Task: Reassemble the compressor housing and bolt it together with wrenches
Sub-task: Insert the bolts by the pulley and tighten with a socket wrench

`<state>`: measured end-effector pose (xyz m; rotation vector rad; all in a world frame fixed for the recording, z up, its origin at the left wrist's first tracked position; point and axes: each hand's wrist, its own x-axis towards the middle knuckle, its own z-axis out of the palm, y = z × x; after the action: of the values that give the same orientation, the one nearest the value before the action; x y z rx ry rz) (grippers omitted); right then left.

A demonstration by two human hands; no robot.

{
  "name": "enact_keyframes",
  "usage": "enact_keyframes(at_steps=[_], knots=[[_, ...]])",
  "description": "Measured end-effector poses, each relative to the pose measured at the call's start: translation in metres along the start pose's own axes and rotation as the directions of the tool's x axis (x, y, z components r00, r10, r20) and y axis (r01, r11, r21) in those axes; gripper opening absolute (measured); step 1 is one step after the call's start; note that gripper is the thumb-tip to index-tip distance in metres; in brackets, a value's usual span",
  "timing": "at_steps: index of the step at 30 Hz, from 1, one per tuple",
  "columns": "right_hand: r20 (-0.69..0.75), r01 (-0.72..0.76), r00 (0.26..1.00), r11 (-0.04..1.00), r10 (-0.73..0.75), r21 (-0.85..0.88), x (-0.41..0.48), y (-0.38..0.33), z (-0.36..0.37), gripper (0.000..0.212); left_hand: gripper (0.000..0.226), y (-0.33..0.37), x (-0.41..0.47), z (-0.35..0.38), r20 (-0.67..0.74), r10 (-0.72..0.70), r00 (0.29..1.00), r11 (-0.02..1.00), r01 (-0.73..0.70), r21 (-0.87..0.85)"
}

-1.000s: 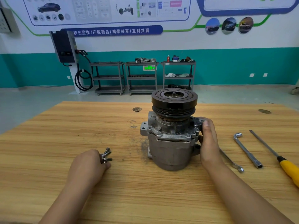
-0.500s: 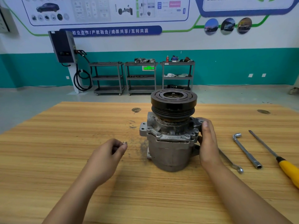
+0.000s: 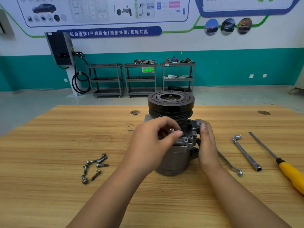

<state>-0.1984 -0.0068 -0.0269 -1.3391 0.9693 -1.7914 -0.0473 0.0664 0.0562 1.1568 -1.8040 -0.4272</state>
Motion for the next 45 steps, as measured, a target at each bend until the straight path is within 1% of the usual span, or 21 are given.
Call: enact_keyframes(at_steps=[2, 3, 6, 7, 9, 13, 16, 20, 23, 25, 28, 30, 32, 33, 35, 37, 39, 40, 42, 44, 45], knots=[[0.011, 0.005, 1.0, 1.0, -0.005, 0.008, 0.0, -0.001, 0.0, 0.036, 0.006, 0.002, 0.005, 0.005, -0.041, 0.066, 0.997, 0.991, -0.06, 0.123], [0.018, 0.005, 1.0, 1.0, -0.005, 0.007, 0.0, -0.001, 0.0, 0.039, 0.008, 0.002, 0.006, 0.008, -0.066, 0.099, 0.993, 0.982, -0.086, 0.171], [0.031, 0.0, 1.0, 1.0, 0.0, 0.009, 0.0, -0.001, -0.001, 0.037, 0.027, -0.004, 0.004, 0.018, -0.117, 0.189, 0.975, 0.951, -0.152, 0.269], [0.03, 0.003, 1.0, 1.0, -0.003, 0.004, 0.0, -0.001, -0.001, 0.034, 0.031, -0.006, 0.003, 0.022, -0.142, 0.183, 0.973, 0.954, -0.141, 0.263], [0.028, 0.005, 1.0, 1.0, -0.005, -0.004, 0.0, -0.002, -0.001, 0.03, 0.028, -0.009, 0.001, 0.029, -0.198, 0.15, 0.969, 0.971, -0.106, 0.214], [0.026, -0.008, 1.0, 1.0, 0.009, -0.015, -0.001, -0.005, 0.0, 0.034, 0.019, -0.013, 0.003, 0.035, -0.272, 0.216, 0.938, 0.96, -0.153, 0.235], [0.02, -0.036, 0.999, 0.999, 0.036, -0.021, -0.001, -0.007, 0.001, 0.036, 0.014, -0.017, 0.003, 0.038, -0.294, 0.27, 0.917, 0.951, -0.206, 0.232], [0.006, -0.052, 0.999, 0.997, 0.053, -0.054, -0.002, -0.007, 0.001, 0.037, 0.012, -0.019, 0.003, 0.042, -0.301, 0.295, 0.907, 0.946, -0.233, 0.226], [-0.013, -0.041, 0.999, 0.996, 0.04, -0.077, -0.001, -0.007, 0.0, 0.035, 0.011, -0.02, 0.004, 0.042, -0.278, 0.348, 0.896, 0.923, -0.275, 0.269], [-0.06, -0.039, 0.998, 0.993, 0.032, -0.114, 0.0, -0.006, 0.0, 0.033, 0.011, -0.022, 0.004, 0.042, -0.238, 0.382, 0.893, 0.901, -0.303, 0.312], [-0.256, -0.057, 0.967, 0.969, -0.006, -0.238, 0.009, -0.005, -0.005, 0.037, 0.01, -0.024, 0.003, 0.042, -0.226, 0.396, 0.89, 0.892, -0.314, 0.326], [-0.338, -0.081, 0.94, 0.932, -0.047, -0.353, 0.018, -0.004, -0.015, 0.035, 0.01, -0.024, 0.001, 0.042, -0.227, 0.403, 0.887, 0.888, -0.319, 0.332], [-0.329, -0.144, 0.943, 0.847, -0.038, -0.511, 0.028, -0.001, -0.028, 0.024, 0.01, -0.025, 0.001, 0.042, -0.223, 0.415, 0.882, 0.883, -0.331, 0.333], [-0.309, -0.179, 0.951, 0.775, -0.021, -0.606, 0.032, 0.001, -0.034, 0.018, 0.01, -0.025, 0.001, 0.042, -0.22, 0.421, 0.88, 0.88, -0.337, 0.335], [-0.281, -0.232, 0.96, 0.573, 0.003, -0.786, 0.038, 0.004, -0.048, 0.013, 0.011, -0.026, 0.0, 0.042, -0.21, 0.428, 0.879, 0.874, -0.344, 0.342], [-0.315, -0.317, 0.947, 0.32, 0.061, -0.893, 0.042, 0.003, -0.062, 0.018, 0.016, -0.027, -0.001, 0.041, -0.197, 0.423, 0.885, 0.873, -0.34, 0.35], [-0.404, -0.423, 0.901, 0.112, 0.159, -0.899, 0.046, 0.002, -0.074, 0.026, 0.029, -0.027, -0.005, 0.04, -0.179, 0.411, 0.894, 0.876, -0.332, 0.35], [-0.451, -0.468, 0.869, 0.041, 0.202, -0.883, 0.048, 0.001, -0.079, 0.028, 0.035, -0.027, -0.007, 0.039, -0.17, 0.414, 0.894, 0.875, -0.339, 0.345], [-0.521, -0.53, 0.814, -0.038, 0.256, -0.847, 0.05, 0.002, -0.086, 0.03, 0.042, -0.032, -0.016, 0.037, -0.167, 0.44, 0.882, 0.868, -0.37, 0.332], [-0.545, -0.553, 0.793, -0.055, 0.273, -0.832, 0.052, 0.005, -0.089, 0.031, 0.041, -0.039, -0.028, 0.031, -0.171, 0.454, 0.875, 0.861, -0.381, 0.337], [-0.55, -0.559, 0.791, -0.05, 0.269, -0.828, 0.052, 0.006, -0.09, 0.031, 0.036, -0.045, -0.035, 0.025, -0.171, 0.453, 0.875, 0.859, -0.377, 0.347]])
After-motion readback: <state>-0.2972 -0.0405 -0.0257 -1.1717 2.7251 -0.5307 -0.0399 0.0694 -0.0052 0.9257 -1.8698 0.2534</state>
